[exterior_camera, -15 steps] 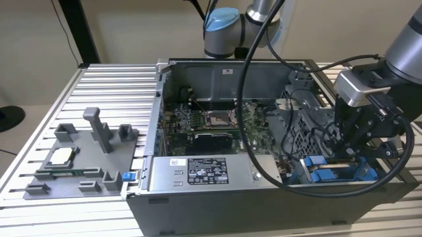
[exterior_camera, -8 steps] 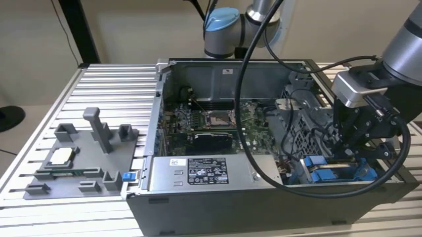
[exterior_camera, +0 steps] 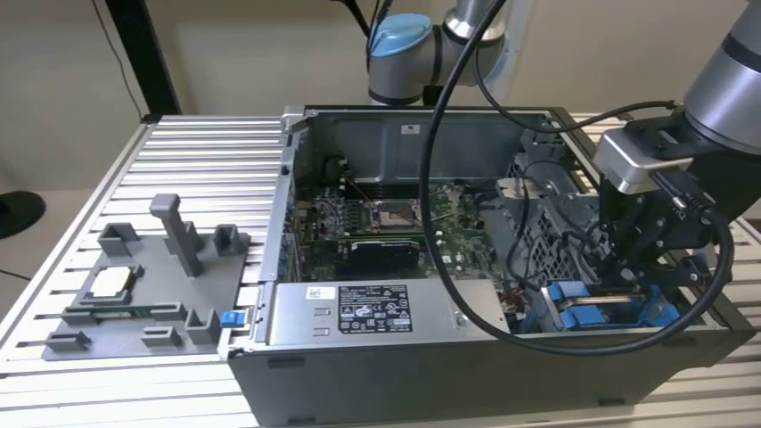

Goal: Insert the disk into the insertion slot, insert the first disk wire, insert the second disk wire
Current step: 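Insert the second disk wire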

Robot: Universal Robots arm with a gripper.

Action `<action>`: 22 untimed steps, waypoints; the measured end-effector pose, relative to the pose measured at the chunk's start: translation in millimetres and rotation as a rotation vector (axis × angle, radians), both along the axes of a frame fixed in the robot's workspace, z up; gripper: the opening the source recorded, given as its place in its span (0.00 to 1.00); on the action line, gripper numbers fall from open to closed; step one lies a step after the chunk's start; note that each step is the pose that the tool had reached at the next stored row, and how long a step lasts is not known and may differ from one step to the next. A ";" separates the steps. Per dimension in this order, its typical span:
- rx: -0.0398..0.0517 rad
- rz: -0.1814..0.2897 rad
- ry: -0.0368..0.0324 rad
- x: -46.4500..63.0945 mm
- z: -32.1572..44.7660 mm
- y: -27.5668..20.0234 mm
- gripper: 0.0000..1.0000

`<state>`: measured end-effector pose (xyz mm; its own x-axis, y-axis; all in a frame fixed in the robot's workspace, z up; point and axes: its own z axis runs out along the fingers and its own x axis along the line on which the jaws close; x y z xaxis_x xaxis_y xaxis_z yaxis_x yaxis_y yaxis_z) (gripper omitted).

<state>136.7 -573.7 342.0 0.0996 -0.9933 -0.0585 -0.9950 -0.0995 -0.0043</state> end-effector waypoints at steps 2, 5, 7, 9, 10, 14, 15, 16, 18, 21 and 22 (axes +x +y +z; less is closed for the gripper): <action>-0.0001 0.000 -0.0017 0.0 -0.1 0.0 0.00; -0.0002 0.000 -0.0041 0.0 -0.3 0.0 0.00; -0.0005 0.000 -0.0054 0.0 -0.6 0.1 0.00; -0.0007 0.000 -0.0069 0.0 -1.0 0.1 0.00; -0.0007 0.000 -0.0077 0.0 -1.2 0.0 0.00; -0.0018 0.000 -0.0089 -0.1 -2.9 0.0 0.00; -0.0028 0.000 -0.0090 -0.1 -3.8 0.0 0.00; -0.0035 0.000 -0.0090 -0.2 -4.9 0.0 0.00; -0.0037 0.000 -0.0091 -0.2 -6.8 0.1 0.00; -0.0093 -0.003 -0.0091 -0.3 -4.3 -1.7 0.00; -0.0092 -0.004 -0.0091 -0.3 -4.3 -1.7 0.00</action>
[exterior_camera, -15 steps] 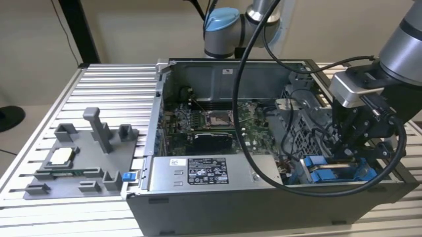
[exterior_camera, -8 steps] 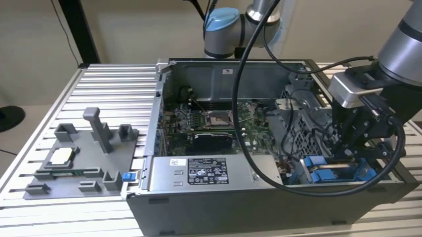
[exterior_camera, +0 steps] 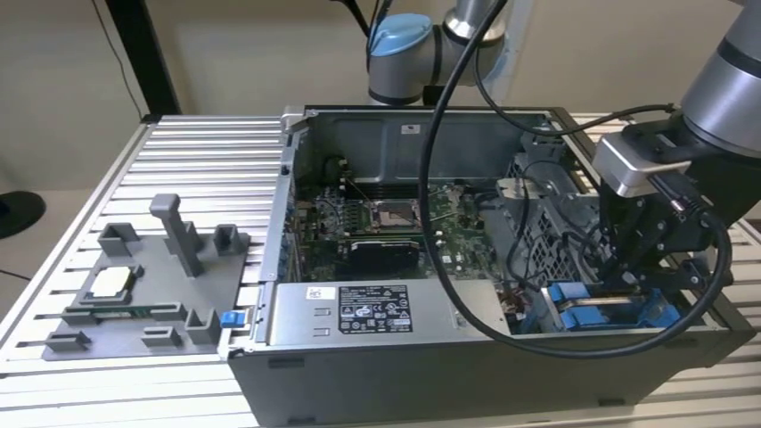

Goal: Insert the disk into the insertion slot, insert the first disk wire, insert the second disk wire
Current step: 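Insert the second disk wire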

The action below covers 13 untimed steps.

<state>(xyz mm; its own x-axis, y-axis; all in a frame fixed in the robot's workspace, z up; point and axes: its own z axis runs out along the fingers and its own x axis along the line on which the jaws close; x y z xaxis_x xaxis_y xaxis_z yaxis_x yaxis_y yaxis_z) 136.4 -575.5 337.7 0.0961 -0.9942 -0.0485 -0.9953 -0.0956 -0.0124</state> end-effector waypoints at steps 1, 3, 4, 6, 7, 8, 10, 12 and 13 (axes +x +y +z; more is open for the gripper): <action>0.0005 -0.001 0.0000 0.0 -0.3 0.1 0.00; 0.0017 -0.003 0.0001 0.0 -0.7 0.4 0.00; 0.0037 -0.005 0.0000 0.0 -1.8 1.0 0.00; 0.0057 -0.008 0.0001 -0.1 -2.1 1.2 0.00; 0.0064 -0.009 0.0001 0.0 -1.8 1.2 0.00; 0.0069 -0.011 0.0001 -0.1 -1.0 1.3 0.00; 0.0087 -0.014 0.0001 -0.1 1.4 1.3 0.00; 0.0078 -0.015 0.0000 0.0 6.3 1.2 0.00; 0.0065 -0.016 0.0000 0.0 9.7 1.2 0.00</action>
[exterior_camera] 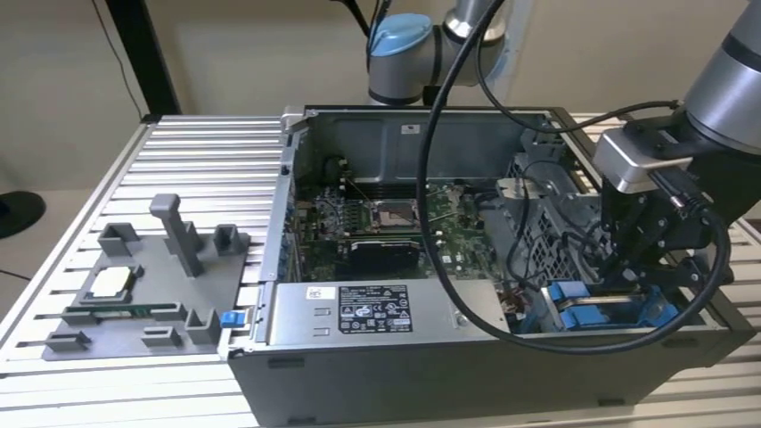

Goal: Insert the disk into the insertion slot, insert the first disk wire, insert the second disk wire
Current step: 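Insert the second disk wire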

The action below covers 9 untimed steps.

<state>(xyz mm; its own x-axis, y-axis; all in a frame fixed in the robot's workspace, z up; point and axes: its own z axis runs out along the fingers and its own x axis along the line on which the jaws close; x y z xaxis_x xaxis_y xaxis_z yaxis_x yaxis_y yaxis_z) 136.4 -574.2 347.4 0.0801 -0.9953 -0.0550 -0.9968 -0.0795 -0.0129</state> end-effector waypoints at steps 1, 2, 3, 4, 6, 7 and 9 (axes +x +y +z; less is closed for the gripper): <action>0.0006 -0.001 0.0000 0.0 2.2 0.0 0.00; 0.0001 -0.001 0.0001 0.0 3.2 -0.1 0.00; 0.0003 -0.001 0.0001 0.0 3.1 0.0 0.00; 0.0002 -0.001 0.0001 0.0 3.2 0.0 0.00; 0.0000 -0.006 0.0001 0.0 3.3 0.0 0.00; 0.0000 -0.015 0.0005 0.0 3.3 -0.1 0.00; 0.0003 -0.035 0.0019 -0.1 3.3 -0.2 0.00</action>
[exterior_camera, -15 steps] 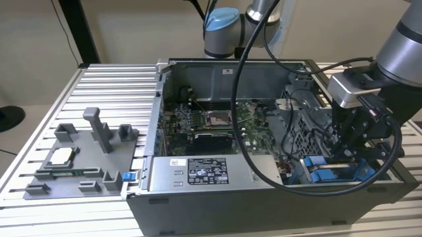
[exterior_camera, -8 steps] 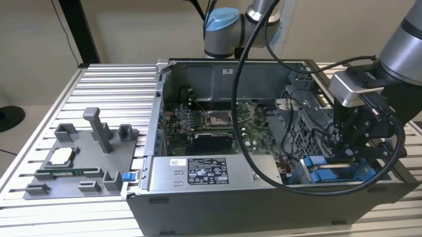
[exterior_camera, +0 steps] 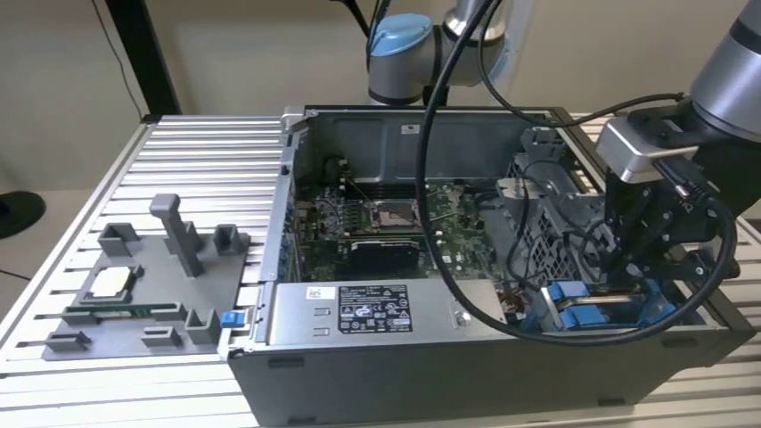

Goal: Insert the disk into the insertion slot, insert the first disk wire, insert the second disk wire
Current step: 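Insert the second disk wire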

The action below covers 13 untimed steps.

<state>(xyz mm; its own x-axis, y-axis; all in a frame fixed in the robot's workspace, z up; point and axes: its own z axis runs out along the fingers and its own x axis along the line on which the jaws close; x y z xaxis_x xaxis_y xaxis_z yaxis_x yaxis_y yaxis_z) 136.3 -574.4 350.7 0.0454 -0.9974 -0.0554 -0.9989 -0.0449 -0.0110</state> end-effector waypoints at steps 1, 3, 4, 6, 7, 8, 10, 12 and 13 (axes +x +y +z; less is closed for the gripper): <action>0.0001 -0.011 0.0012 0.0 -0.1 0.0 0.00; 0.0001 -0.033 0.0034 -0.1 -0.6 -0.2 0.00; 0.0001 -0.039 0.0039 0.0 -0.8 -0.1 0.00; 0.0002 -0.041 0.0040 0.0 -1.4 -0.1 0.00; 0.0001 -0.042 0.0040 0.0 -1.7 -0.1 0.00; 0.0002 -0.043 0.0040 0.0 -2.1 -0.1 0.00; 0.0002 -0.045 0.0040 0.0 -3.0 -0.1 0.00; 0.0002 -0.046 0.0040 0.0 -3.9 -0.1 0.00; 0.0002 -0.047 0.0040 0.0 -4.3 -0.1 0.00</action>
